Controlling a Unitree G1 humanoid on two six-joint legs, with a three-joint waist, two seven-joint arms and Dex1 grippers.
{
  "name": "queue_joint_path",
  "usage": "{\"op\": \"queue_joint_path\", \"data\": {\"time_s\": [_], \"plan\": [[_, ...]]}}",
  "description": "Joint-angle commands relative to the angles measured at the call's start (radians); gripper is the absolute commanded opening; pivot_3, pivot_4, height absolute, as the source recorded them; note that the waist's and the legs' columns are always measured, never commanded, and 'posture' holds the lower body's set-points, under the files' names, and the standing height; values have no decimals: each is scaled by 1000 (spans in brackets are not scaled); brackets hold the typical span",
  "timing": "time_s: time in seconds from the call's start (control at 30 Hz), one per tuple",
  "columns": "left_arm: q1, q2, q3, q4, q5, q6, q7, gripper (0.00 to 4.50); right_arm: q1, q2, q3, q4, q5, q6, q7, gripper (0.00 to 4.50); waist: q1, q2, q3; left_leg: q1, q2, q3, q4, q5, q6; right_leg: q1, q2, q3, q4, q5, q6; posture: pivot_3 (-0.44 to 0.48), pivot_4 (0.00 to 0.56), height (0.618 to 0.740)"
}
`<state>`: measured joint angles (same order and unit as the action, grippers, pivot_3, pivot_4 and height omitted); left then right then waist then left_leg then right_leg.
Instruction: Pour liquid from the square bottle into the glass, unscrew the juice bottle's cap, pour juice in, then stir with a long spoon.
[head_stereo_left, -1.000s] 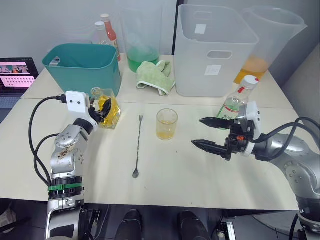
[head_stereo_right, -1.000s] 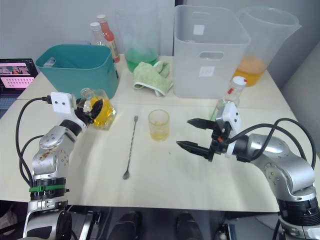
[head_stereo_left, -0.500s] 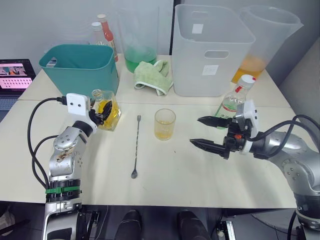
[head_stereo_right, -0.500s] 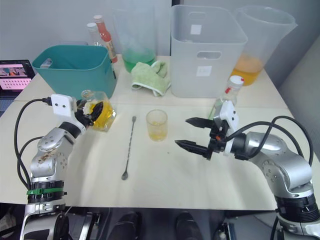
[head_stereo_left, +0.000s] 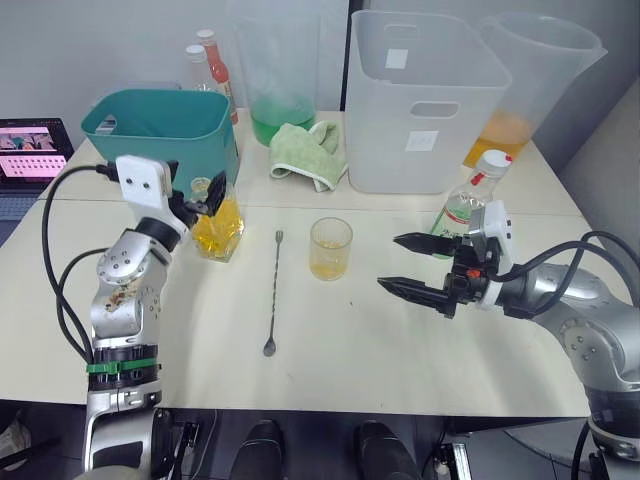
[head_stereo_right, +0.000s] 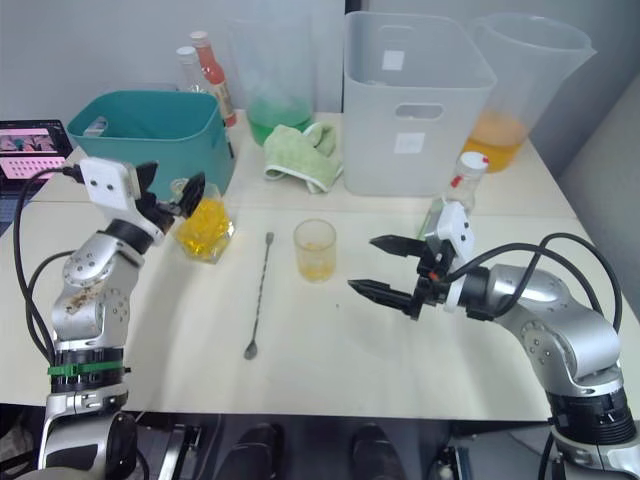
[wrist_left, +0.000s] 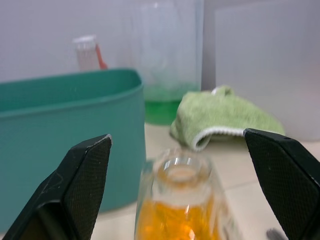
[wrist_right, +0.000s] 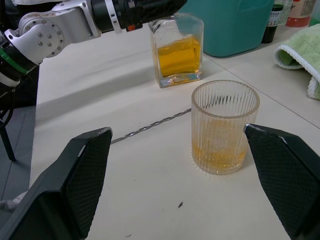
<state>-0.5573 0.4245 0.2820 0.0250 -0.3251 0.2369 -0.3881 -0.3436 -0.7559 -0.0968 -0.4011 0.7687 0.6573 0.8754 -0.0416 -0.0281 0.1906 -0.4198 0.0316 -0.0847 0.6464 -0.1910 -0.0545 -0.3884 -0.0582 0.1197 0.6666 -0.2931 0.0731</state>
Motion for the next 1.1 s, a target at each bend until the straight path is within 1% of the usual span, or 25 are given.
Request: {"op": "queue_joint_path", "data": {"time_s": [0.03, 0.13, 0.23, 0.33, 0.4, 0.47, 0.53, 0.63, 0.67, 0.73, 0.77, 0.87, 0.9, 1.0, 1.1], "plan": [[-104, 42, 34, -98, -106, 5, -66, 4475, -30, 1, -21, -15, 6, -7, 4, 4500, 0, 0, 0, 0, 0, 0, 0, 0, 0, 0, 0, 0, 0, 0, 0, 0, 150, 740], [-163, 133, 32, -101, -196, 81, -206, 4475, -40, -5, -24, -5, 3, -8, 12, 4500, -4, 0, 0, 0, 0, 0, 0, 0, 0, 0, 0, 0, 0, 0, 0, 0, 150, 740], [-171, 274, 14, -110, -293, 208, -390, 4475, -46, -21, -36, 14, 3, -12, 39, 4500, -14, 0, 0, 2, 0, 1, -2, 0, 0, 0, 0, 0, 0, 0, 0, 0, 150, 740], [-129, 398, -14, -162, -351, 283, -557, 4475, -43, -43, -57, 38, 1, -20, 67, 4500, -21, 0, 0, 3, 1, 1, -3, 0, 0, 0, 1, 0, 0, 0, 0, 0, 150, 740], [-102, 449, -3, -185, -408, 335, -626, 4475, -35, -59, -72, 51, 0, -26, 86, 4500, -23, 0, 0, 2, 1, 1, -3, 0, 0, 0, 1, 1, -1, 0, 0, 0, 150, 740], [-36, 487, 18, -214, -433, 333, -705, 4475, -19, -73, -90, 64, 1, -27, 102, 4500, -23, 1, 0, 2, 1, 1, -3, 0, 0, 0, 1, 0, -1, 0, 0, 0, 150, 740], [24, 504, 38, -244, -448, 313, -761, 4475, -6, -81, -102, 76, -6, -35, 112, 4500, -23, 1, 0, 3, 2, 2, -3, 0, 0, 0, 1, 1, -1, 0, 0, 0, 150, 740], [99, 503, 75, -252, -473, 327, -774, 4475, 16, -89, -124, 96, -17, -50, 123, 4500, -21, 0, 0, 3, 2, 2, -3, 0, 0, 0, 1, 1, -1, 0, 0, 0, 150, 740], [149, 509, 78, -249, -443, 304, -787, 4475, 34, -94, -141, 106, -21, -59, 130, 4500, -21, 0, 0, 2, 2, 2, -3, 0, 0, 0, 1, 1, -1, 0, 0, 0, 150, 740], [241, 493, 111, -247, -449, 301, -798, 4475, 99, -114, -192, 135, -43, -94, 159, 4500, -20, 1, 0, 3, 2, 2, -3, 0, 0, 0, 1, 1, -2, 0, 0, 0, 150, 740], [269, 484, 114, -243, -429, 271, -798, 4475, 129, -118, -219, 146, -44, -97, 159, 4500, -19, 1, 0, 3, 2, 3, -4, 0, 0, 0, 1, 1, -2, 0, 0, 0, 150, 740], [313, 462, 107, -221, -367, 183, -787, 4475, 208, -123, -269, 140, -49, -110, 165, 4500, -7, 1, 0, 3, 2, 3, -4, 0, 0, 0, 1, 1, -3, 0, 0, 0, 150, 740], [332, 456, 110, -217, -364, 171, -794, 4475, 238, -118, -289, 131, -51, -118, 159, 4500, -5, 1, 0, 3, 2, 3, -4, 0, 0, 0, 1, 1, -3, 0, 0, 0, 150, 740], [381, 441, 114, -207, -346, 121, -814, 4475, 331, -92, -356, 109, -62, -145, 133, 4500, -3, 1, 0, 4, 2, 3, -4, 0, 1, 1, 1, 2, -2, 0, -1, 0, 150, 740], [400, 424, 101, -175, -313, 52, -832, 4475, 426, -56, -427, 77, -64, -170, 106, 4500, 0, 1, 0, 4, 2, 3, -4, 0, 1, 1, 1, 2, -3, 0, 0, 0, 150, 740]]}}
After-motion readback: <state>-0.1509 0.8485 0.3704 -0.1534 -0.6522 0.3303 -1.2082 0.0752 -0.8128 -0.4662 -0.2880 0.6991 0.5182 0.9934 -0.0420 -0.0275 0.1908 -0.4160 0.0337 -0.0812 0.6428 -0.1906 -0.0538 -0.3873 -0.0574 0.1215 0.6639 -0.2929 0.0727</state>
